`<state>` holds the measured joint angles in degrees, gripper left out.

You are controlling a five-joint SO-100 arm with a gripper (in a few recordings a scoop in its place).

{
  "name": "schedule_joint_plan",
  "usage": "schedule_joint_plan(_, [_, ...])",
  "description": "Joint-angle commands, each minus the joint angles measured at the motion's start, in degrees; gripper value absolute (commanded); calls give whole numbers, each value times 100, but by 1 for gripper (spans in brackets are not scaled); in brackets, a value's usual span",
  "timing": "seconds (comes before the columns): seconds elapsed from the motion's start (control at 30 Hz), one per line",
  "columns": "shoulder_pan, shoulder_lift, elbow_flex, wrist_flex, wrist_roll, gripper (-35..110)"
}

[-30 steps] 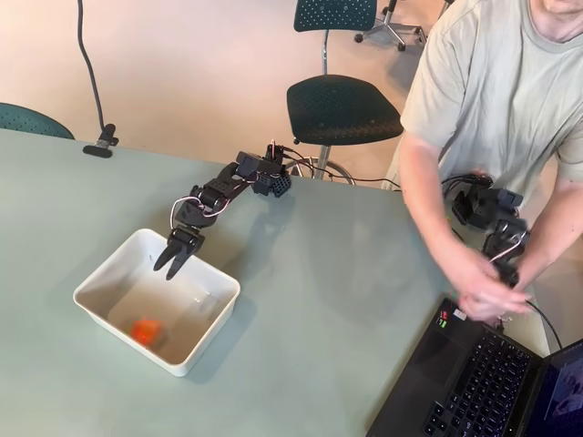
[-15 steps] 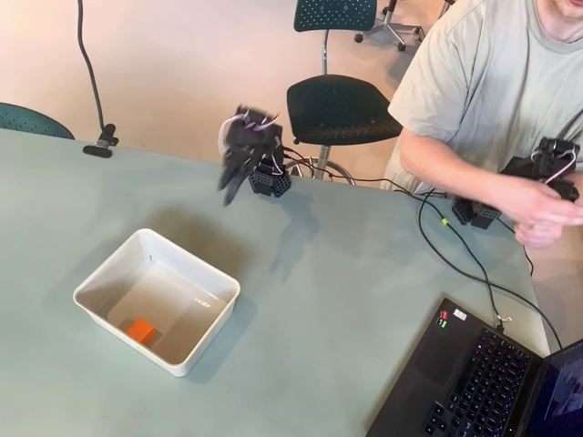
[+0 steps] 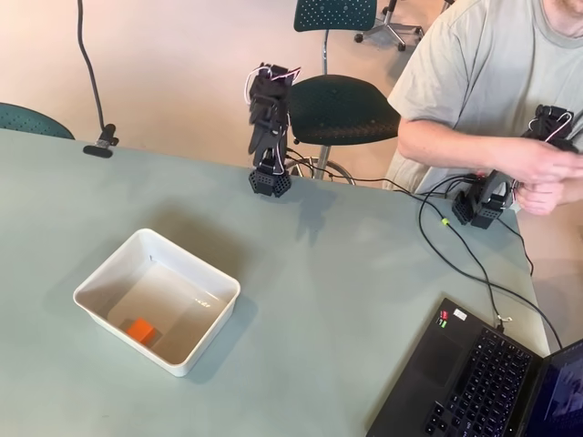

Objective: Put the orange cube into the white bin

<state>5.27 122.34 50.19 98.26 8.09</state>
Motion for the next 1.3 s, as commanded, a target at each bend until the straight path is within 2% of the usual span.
schedule_joint_plan(0.0, [-26, 958, 1731, -79, -9, 65])
schedule_joint_plan(0.17, [-88, 2689, 4983, -1099, -18, 65])
schedule_joint_plan(0.43, [-114, 6381, 10397, -4597, -9, 65])
schedule_joint_plan(0.53, [-114, 7040, 11689, -5370, 18, 65])
schedule_joint_plan(0.83, [-114, 6715, 12155, -5493, 9, 62])
schedule_joint_plan(1.1, [-114, 6776, 12489, -5476, 18, 30])
schedule_joint_plan(1.27, [-114, 6715, 12507, -5317, 18, 21])
